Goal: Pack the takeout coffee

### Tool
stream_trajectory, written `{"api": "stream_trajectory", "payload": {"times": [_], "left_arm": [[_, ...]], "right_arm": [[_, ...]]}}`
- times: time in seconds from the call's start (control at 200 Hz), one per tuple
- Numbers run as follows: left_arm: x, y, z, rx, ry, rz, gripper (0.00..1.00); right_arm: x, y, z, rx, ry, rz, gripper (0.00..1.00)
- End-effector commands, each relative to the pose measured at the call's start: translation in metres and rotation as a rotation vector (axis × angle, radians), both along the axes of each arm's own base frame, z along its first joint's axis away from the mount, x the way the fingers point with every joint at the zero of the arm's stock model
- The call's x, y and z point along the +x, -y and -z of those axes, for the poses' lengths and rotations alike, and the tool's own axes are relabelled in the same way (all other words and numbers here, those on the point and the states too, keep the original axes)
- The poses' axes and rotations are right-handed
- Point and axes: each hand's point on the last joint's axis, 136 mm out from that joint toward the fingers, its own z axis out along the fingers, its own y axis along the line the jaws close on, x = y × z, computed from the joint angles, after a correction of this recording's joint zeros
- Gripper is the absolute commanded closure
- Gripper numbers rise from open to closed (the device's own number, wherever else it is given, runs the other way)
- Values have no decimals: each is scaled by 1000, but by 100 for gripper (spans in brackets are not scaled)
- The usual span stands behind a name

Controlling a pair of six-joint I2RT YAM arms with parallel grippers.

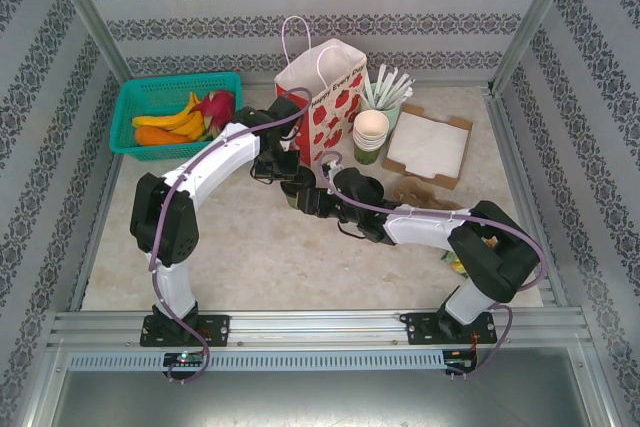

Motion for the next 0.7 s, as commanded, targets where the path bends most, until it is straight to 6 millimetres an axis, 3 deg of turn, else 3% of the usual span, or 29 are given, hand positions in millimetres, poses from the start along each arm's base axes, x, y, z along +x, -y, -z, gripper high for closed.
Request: {"api": "stream_trajectory", "payload": {"times": [0.0, 0.195, 0.355, 0.5, 0.694], "left_arm": [[-25, 0, 45, 38, -151, 11, 100], [-32, 11, 51, -1, -191, 23, 100], [-31, 13, 44, -16, -181, 17, 100], [-26, 8, 36, 10, -149, 25, 100], [-23, 1, 37, 49, -140, 35, 100]], "right_arm": [[6, 22, 39, -148, -74, 85, 52], [6, -1, 30, -161, -56, 7, 51], [11, -14, 19, -120, -48, 23, 35], [17, -13, 16, -96, -51, 70, 26], [14, 1, 2, -72, -25, 91, 24]]}}
